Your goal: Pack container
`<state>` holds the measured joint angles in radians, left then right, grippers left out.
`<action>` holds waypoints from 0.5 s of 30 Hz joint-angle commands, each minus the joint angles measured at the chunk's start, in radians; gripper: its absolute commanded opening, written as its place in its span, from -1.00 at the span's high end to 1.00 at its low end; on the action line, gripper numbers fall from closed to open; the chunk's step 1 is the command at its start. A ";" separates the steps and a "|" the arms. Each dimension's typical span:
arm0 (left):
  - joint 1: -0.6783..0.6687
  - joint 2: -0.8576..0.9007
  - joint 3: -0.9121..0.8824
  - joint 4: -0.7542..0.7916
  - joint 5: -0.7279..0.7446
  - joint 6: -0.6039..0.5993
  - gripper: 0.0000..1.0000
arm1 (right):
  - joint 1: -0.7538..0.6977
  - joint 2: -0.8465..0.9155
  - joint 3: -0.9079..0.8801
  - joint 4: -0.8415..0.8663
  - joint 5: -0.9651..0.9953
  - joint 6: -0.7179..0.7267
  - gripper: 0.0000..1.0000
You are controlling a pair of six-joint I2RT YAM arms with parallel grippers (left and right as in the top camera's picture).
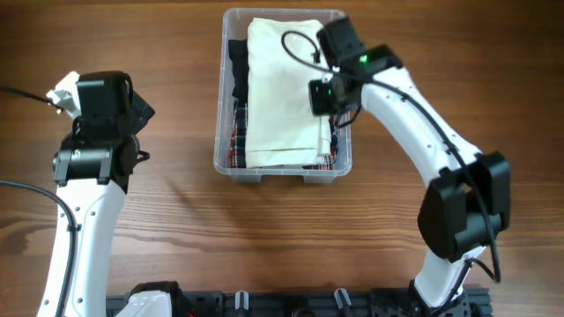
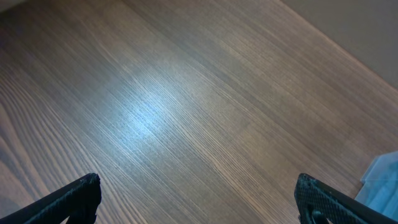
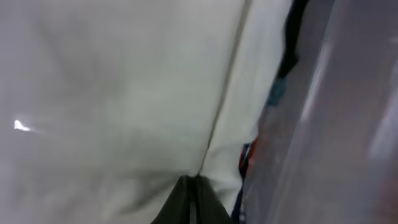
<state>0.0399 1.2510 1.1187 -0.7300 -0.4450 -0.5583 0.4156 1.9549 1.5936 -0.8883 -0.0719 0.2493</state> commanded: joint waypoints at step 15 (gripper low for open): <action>0.004 0.006 -0.002 0.001 -0.017 0.005 -1.00 | 0.060 -0.146 -0.033 0.061 -0.243 0.016 0.90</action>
<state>0.0399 1.2510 1.1183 -0.7300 -0.4454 -0.5583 0.4355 1.8317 1.5425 -0.8337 -0.2520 0.2581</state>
